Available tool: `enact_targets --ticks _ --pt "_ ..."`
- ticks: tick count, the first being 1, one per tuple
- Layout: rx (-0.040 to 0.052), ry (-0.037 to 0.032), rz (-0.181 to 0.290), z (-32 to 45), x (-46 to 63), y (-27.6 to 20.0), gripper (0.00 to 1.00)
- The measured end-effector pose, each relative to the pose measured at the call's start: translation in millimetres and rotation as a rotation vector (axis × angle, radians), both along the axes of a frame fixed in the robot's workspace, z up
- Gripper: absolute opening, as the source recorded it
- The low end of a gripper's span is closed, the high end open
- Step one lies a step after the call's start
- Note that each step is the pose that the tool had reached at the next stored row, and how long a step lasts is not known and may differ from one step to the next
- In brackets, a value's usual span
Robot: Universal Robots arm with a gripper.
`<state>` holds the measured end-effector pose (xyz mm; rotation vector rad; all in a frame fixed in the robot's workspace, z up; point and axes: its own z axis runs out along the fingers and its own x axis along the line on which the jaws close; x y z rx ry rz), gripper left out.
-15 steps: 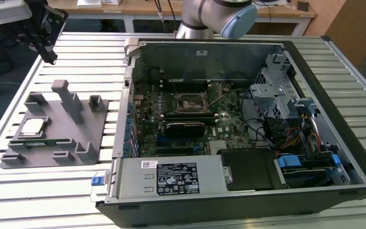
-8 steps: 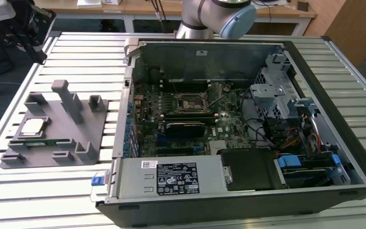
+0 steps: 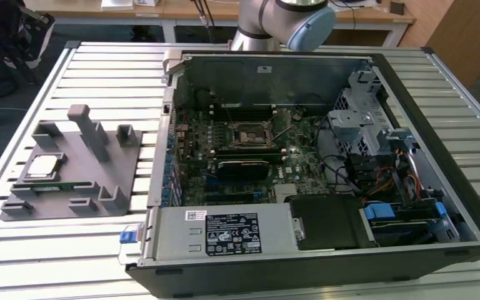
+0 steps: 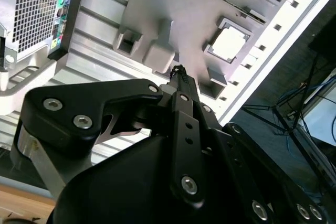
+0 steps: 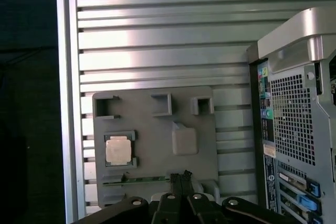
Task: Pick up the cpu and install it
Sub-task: 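Reach for the cpu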
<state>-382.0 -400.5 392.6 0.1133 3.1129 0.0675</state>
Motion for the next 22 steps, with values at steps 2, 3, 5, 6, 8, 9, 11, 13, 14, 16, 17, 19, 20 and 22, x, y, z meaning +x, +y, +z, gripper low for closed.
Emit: enact_targets --ticks 2,3,5,6,8,9,11,13,14,16,17,19,20,22 --pt "0.0002 -0.0003 0.001 -0.5 -7.2 -0.8 0.11" --pt "0.0001 -0.0002 0.002 -0.7 -10.6 -1.3 0.11" --pt "0.0000 -0.0001 0.002 -1.5 -16.9 -2.9 0.11" --pt "0.0001 -0.0002 0.002 -2.1 -19.8 -3.7 0.11" --pt "0.0001 -0.0001 0.003 -3.5 -25.3 -5.2 0.11" --pt "0.0001 0.0002 0.003 -4.8 -27.6 -5.8 0.11" --pt "0.0000 0.0003 0.003 -8.0 -34.9 -6.5 0.11" --pt "0.0002 0.0001 0.003 -10.1 -43.9 -6.6 0.11" --pt "0.0000 0.0004 0.003 -10.8 -48.8 -6.6 0.11" --pt "0.0001 0.0002 0.004 -12.0 -56.9 -6.6 0.11" --pt "0.0001 0.0002 0.004 -12.4 -60.6 -6.6 0.11" --pt "0.0000 0.0003 0.004 -12.9 -67.8 -6.6 0.11" --pt "0.0001 0.0002 0.004 -13.2 -71.1 -6.6 0.11" --pt "0.0001 0.0002 0.004 -13.4 -77.2 -6.6 0.11"
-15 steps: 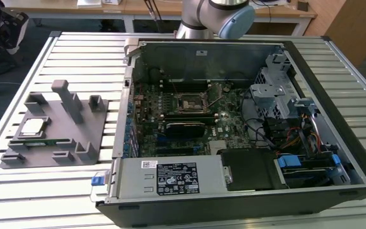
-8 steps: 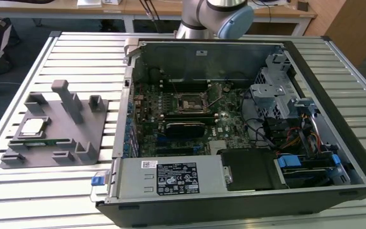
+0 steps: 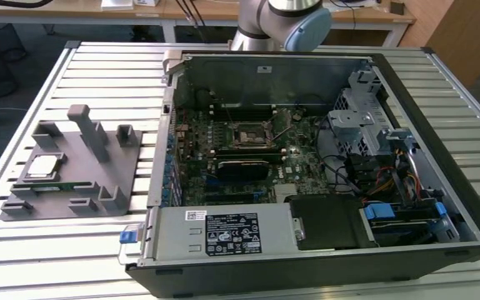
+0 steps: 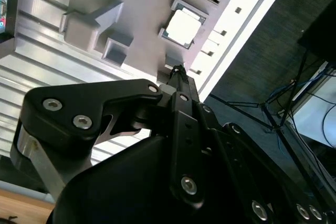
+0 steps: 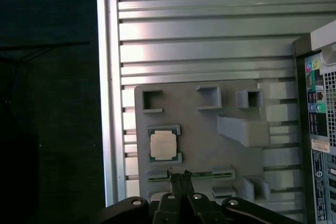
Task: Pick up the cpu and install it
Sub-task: 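Reach for the cpu, then pick up the cpu and move it towards the insertion slot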
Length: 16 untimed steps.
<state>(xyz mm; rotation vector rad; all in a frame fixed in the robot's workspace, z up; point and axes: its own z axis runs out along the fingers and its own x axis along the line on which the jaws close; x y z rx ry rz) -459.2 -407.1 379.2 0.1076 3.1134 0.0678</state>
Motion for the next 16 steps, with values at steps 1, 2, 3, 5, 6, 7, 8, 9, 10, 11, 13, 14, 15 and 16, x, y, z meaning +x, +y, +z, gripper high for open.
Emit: enact_targets --ticks 1,2,3,5,6,7,8,9,10,11,13,14,15,16 --pt "-0.0001 0.0001 0.000 -0.1 -2.5 0.0 0.11" --pt "-0.0001 0.0001 0.000 -0.1 -5.1 0.0 0.11" --pt "0.0000 0.0000 0.000 -0.3 -7.9 0.0 0.11" --pt "-0.0001 0.0000 0.000 -0.7 -16.2 0.0 0.11" --pt "0.0000 0.0000 0.000 -0.9 -18.5 0.0 0.11" --pt "0.0000 0.0000 0.000 -1.0 -20.7 0.0 0.11" --pt "0.0000 0.0000 0.000 -1.3 -23.0 0.0 0.11" --pt "0.0000 0.0001 0.000 -1.4 -25.1 0.0 0.11" --pt "0.0000 0.0000 0.000 -1.7 -27.4 0.0 0.11" --pt "0.0000 0.0000 0.000 -2.9 -36.1 0.0 0.11" --pt "0.0000 -0.0002 0.001 -4.5 -37.1 -0.1 0.11" --pt "-0.0006 0.0004 0.001 -6.2 -37.2 -0.1 0.11" --pt "-0.0008 0.0012 0.001 -8.0 -37.3 -0.1 0.11" --pt "-0.0008 0.0012 0.000 -9.8 -37.8 0.0 0.11"
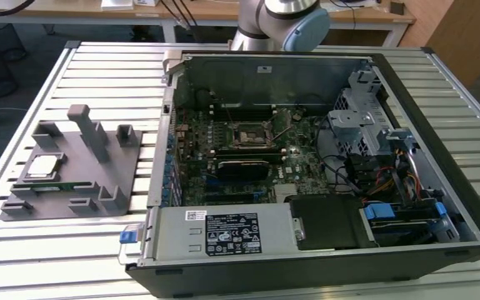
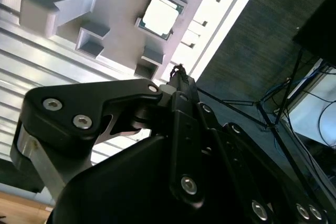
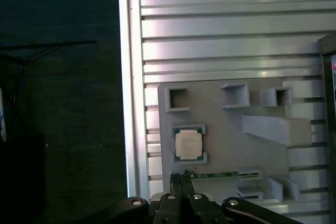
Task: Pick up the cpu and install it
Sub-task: 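Pick up the cpu and move it towards the insertion slot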
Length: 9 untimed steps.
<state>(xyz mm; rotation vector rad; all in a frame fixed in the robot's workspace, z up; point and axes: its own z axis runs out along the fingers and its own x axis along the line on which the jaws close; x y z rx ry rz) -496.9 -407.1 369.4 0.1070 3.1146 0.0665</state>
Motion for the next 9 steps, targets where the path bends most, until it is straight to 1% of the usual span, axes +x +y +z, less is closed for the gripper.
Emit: enact_targets --ticks 2,4,5,6,7,8,9 --pt "-0.0012 0.0002 0.000 -2.7 -0.1 -0.2 0.11" --pt "-0.0017 -0.0010 0.000 -4.7 -0.2 -1.5 0.11" --pt "-0.0018 -0.0016 0.001 -6.5 -0.2 -1.5 0.17" --pt "-0.0023 -0.0013 0.003 -8.0 0.6 -1.6 0.17" --pt "-0.0024 -0.0012 0.005 -9.8 2.2 -1.6 0.23" --pt "-0.0023 -0.0013 0.008 -12.0 4.4 -1.3 0.23" --pt "-0.0024 -0.0015 0.009 -13.9 6.5 -0.7 0.29"
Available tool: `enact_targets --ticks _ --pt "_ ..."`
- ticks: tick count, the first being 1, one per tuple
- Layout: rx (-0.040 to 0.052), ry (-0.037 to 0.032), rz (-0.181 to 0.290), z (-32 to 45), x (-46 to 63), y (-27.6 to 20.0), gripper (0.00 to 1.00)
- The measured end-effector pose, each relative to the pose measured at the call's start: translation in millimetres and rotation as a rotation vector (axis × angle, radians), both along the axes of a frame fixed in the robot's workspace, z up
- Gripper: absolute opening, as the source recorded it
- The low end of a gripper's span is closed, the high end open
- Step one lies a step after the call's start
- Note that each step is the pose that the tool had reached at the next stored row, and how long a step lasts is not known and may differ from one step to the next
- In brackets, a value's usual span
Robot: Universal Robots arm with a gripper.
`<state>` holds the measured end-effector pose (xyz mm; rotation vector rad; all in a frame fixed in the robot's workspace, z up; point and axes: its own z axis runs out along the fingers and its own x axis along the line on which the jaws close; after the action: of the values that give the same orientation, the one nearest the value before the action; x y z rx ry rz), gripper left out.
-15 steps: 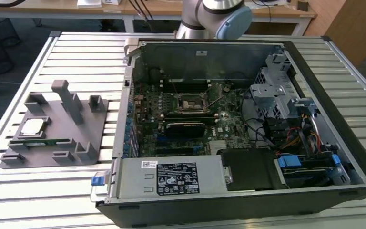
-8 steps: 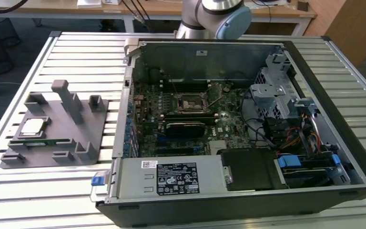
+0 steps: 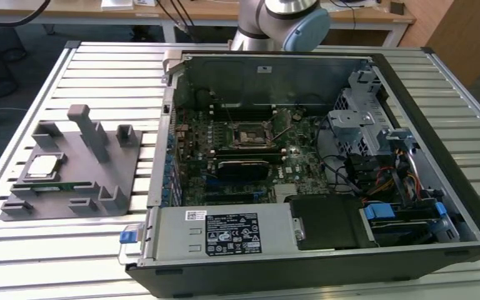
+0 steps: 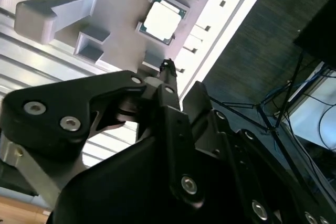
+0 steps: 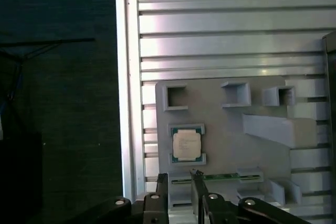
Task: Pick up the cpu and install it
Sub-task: 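Pick up the cpu and move it towards the insertion slot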
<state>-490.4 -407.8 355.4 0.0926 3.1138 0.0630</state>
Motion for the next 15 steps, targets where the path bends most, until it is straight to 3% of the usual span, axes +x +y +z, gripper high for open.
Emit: enact_targets --ticks 4,8,10,11,15 --pt "0.0000 -0.0003 0.016 -7.4 4.5 1.6 0.47" --pt "-0.0002 0.0000 0.088 -14.5 4.6 1.6 0.64" --pt "-0.0002 0.0001 0.119 -18.1 4.6 1.6 0.64" --pt "-0.0002 0.0000 0.131 -19.9 4.8 1.6 0.71" --pt "-0.0001 0.0000 0.151 -27.3 7.5 1.6 0.71"
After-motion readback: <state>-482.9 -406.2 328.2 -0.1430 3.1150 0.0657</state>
